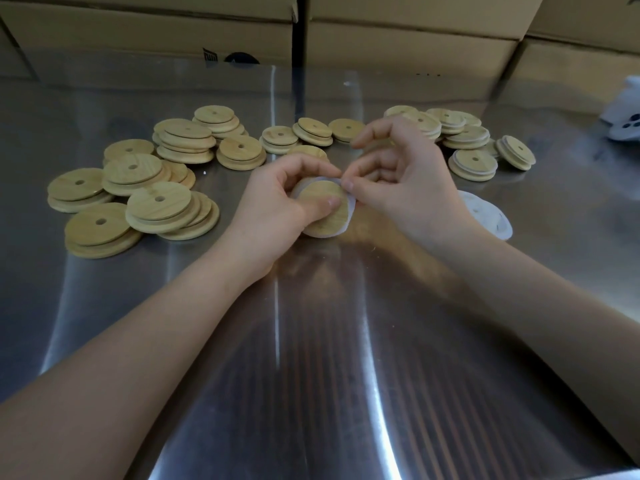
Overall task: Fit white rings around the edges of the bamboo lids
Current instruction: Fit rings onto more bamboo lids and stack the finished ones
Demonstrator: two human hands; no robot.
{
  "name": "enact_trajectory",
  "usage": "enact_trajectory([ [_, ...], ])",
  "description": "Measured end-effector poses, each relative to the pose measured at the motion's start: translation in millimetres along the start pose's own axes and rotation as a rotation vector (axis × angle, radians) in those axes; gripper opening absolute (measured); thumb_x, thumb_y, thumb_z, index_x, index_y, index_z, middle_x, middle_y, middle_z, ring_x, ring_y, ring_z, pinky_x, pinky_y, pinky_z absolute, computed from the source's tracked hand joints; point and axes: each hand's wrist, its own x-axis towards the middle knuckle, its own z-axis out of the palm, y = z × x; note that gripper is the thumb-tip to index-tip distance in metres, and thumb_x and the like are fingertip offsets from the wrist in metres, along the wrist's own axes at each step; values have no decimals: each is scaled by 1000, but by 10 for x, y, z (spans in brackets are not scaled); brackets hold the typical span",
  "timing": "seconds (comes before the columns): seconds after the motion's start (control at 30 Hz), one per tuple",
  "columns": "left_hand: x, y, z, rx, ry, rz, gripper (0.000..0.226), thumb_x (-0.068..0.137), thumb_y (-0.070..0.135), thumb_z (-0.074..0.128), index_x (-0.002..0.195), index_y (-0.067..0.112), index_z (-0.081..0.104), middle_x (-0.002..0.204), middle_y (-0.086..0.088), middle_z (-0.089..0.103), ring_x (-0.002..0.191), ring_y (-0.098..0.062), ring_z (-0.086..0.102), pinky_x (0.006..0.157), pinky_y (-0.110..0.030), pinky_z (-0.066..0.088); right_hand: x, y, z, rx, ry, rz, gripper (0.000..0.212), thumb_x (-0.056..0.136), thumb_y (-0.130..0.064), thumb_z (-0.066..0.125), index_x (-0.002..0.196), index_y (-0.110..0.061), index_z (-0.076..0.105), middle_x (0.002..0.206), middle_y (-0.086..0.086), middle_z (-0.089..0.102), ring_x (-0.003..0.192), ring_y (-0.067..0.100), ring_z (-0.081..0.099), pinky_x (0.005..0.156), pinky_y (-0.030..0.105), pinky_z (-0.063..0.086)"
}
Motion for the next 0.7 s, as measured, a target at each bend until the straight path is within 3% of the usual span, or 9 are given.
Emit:
enact_trajectory([
  [0.13, 3, 14, -1, 4, 98, 9, 28, 76, -5, 77, 88, 18, 68, 92, 2, 69, 87, -8, 65, 79, -25, 56, -34, -3, 49, -87, -16, -25, 40, 76, -3, 75, 99, -24, 49, 73, 0, 64, 62, 10, 58, 61, 19, 48],
  [0.27, -11, 51, -1, 26, 115, 22, 26, 77, -5, 76, 93, 13, 67, 89, 5, 67, 82, -3, 63, 76, -21, 56, -66, 8, 102, -192, 15, -75, 40, 77, -5, 73, 100, -27, 49, 76, 1, 62, 61, 10, 58, 61, 20, 49],
  [0.4, -7, 63, 8, 32, 117, 37, 25, 78, -6, 74, 93, 12, 67, 92, 3, 67, 89, -12, 64, 84, -32, 56, -47, 4, 87, -208, 63, -80, 38, 76, -1, 68, 100, -24, 50, 71, -1, 64, 60, 15, 60, 60, 19, 49],
  [0.47, 5, 62, 6, 22, 116, 33, 27, 78, -7, 74, 90, 17, 67, 93, 2, 68, 92, -16, 65, 85, -35, 57, -19, 6, 54, -185, 63, -52, 39, 76, 0, 68, 101, -23, 49, 71, 2, 67, 61, 20, 62, 62, 24, 50],
  [0.6, 25, 46, -19, 15, 101, 31, 30, 79, -5, 74, 89, 22, 68, 93, 3, 71, 93, -14, 68, 83, -29, 58, 23, -1, -31, -64, 3, 16, 42, 78, 3, 70, 99, -24, 46, 73, 8, 70, 68, 33, 68, 73, 46, 59],
  [0.7, 29, 34, -29, -9, 91, 18, 29, 79, -5, 73, 91, 22, 69, 93, 4, 72, 91, -11, 69, 80, -28, 58, 32, 4, -66, 52, -37, 55, 42, 79, 6, 71, 98, -24, 47, 71, 8, 70, 70, 37, 68, 73, 48, 60],
])
